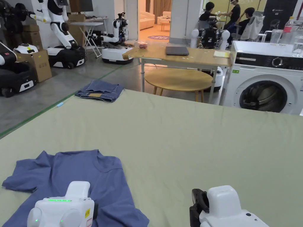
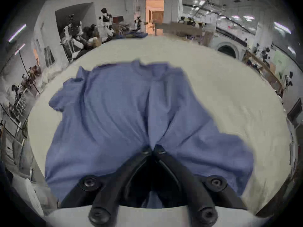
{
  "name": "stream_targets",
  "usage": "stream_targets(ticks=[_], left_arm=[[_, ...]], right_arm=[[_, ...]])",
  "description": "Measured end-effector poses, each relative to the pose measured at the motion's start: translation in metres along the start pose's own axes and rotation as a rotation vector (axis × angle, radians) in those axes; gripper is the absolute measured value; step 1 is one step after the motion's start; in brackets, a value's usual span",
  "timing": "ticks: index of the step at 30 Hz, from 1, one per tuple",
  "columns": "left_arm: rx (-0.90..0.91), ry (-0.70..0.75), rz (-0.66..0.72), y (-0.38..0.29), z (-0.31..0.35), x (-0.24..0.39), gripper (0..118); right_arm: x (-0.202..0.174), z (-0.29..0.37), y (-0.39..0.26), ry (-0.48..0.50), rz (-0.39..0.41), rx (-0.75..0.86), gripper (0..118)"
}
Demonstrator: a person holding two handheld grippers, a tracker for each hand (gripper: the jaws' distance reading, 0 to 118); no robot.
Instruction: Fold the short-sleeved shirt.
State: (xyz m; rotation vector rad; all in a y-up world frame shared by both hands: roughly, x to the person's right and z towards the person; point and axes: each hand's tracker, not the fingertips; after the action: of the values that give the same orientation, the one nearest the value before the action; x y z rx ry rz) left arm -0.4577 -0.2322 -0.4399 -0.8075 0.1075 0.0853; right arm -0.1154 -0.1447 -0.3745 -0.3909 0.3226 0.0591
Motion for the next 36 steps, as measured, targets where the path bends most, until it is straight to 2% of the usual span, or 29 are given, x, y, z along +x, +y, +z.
stream_targets(ticks=[3, 6, 11, 13, 17, 21, 24, 29, 33, 34, 36], left_arm=[[0.115, -0.145, -0.031, 0.018, 0.038, 0.028, 0], [0.207, -0.243, -0.135, 0.038, 0.079, 0.091, 0], [0.374, -0.532, -0.23, 0.07, 0.142, 0.22, 0], [0.432, -0.605, -0.305, 0.074, 0.173, 0.275, 0], [0.424, -0.765, -0.416, 0.069, 0.212, 0.379, 0], [0.267, -0.768, -0.54, 0.037, 0.192, 0.468, 0], [0.129, -0.706, -0.612, -0.006, 0.143, 0.524, 0], [-0.121, -0.649, -0.612, -0.072, 0.06, 0.569, 0], [-0.02, -0.658, -0.58, -0.072, 0.057, 0.556, 0], [0.015, -0.695, -0.556, -0.066, 0.065, 0.548, 8], [0.163, -0.707, -0.516, -0.048, 0.093, 0.518, 71]], right_arm=[[0.026, 0.03, 0.003, -0.057, 0.005, 0.01, 0], [0.063, 0.074, 0.005, -0.171, 0.002, 0.055, 0], [0.139, 0.157, 0.003, -0.359, -0.02, 0.093, 0], [0.167, 0.19, 0.002, -0.44, -0.046, 0.116, 0], [0.221, 0.249, -0.011, -0.58, -0.089, 0.13, 0], [0.26, 0.281, -0.034, -0.657, -0.134, 0.107, 0], [0.282, 0.29, -0.055, -0.689, -0.175, 0.083, 0], [0.304, 0.285, -0.081, -0.704, -0.215, 0.033, 0], [0.306, 0.271, -0.086, -0.686, -0.216, 0.012, 0], [0.304, 0.267, -0.084, -0.679, -0.214, 0.013, 0], [0.297, 0.26, -0.077, -0.652, -0.214, 0.029, 0]])
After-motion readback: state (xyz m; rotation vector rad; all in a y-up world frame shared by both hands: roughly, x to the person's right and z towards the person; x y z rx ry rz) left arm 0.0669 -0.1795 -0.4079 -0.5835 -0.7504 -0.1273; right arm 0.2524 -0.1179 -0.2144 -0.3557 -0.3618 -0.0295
